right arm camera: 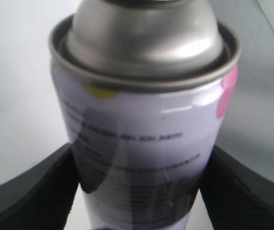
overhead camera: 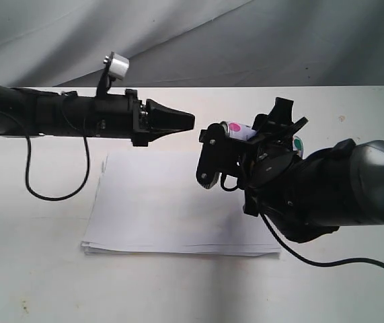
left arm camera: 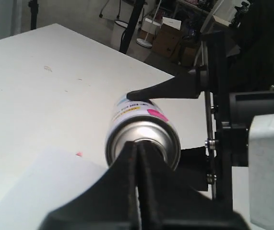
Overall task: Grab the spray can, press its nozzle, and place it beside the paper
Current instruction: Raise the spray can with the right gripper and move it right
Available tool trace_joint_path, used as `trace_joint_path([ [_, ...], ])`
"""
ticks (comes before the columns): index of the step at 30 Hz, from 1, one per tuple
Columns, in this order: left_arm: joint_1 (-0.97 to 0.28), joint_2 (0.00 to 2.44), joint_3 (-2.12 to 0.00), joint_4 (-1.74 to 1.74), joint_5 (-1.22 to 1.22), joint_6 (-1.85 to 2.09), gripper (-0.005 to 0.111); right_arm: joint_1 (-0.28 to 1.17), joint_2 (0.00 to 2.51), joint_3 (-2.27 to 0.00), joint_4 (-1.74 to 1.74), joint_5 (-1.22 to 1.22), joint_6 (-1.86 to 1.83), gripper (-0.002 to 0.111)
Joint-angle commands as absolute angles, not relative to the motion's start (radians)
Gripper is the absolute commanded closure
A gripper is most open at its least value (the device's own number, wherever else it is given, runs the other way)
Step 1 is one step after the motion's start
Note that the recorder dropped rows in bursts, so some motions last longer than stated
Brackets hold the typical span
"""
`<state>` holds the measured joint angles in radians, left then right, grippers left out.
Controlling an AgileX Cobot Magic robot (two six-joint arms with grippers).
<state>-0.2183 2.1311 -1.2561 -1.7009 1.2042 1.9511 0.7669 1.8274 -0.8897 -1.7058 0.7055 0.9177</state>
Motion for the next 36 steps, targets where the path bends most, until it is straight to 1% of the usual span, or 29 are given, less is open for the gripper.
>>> trace_joint_path([
  [1, -0.157, 2.044, -1.153, -1.701, 1.221, 2.0, 0.107, 0.768, 1.811, -0.898, -1.744, 0.726, 0.92, 0.108],
  [7, -0.094, 1.984, -1.024, -1.744, 1.221, 2.094, 0.107, 0.768, 1.811, -0.898, -1.744, 0.726, 0.92, 0.108],
  [14, -0.081, 1.981, -1.012, -1.744, 1.221, 2.094, 0.107, 0.768, 1.811, -0.898, -1.744, 0.753, 0.937, 0.108],
  [18, -0.081, 1.98, -1.012, -1.741, 1.221, 2.092, 0.107, 0.768, 1.77, -0.898, -1.744, 0.771, 1.073, 0.108],
  [21, -0.081, 1.98, -1.01, -1.738, 1.221, 2.09, 0.107, 0.768, 1.691, -0.898, -1.744, 0.736, 1.165, 0.108],
  [27, -0.081, 1.98, -0.977, -1.74, 1.221, 2.093, 0.107, 0.768, 1.452, -0.879, -1.735, 0.648, 1.274, 0.108],
  [31, -0.081, 1.977, -0.967, -1.74, 1.221, 2.093, 0.107, 0.764, 1.249, -0.819, -1.737, 0.577, 1.372, 0.108],
  [36, -0.081, 1.953, -0.94, -1.744, 1.221, 2.093, 0.107, 0.764, 1.04, -0.697, -1.744, 0.577, 1.496, 0.108],
])
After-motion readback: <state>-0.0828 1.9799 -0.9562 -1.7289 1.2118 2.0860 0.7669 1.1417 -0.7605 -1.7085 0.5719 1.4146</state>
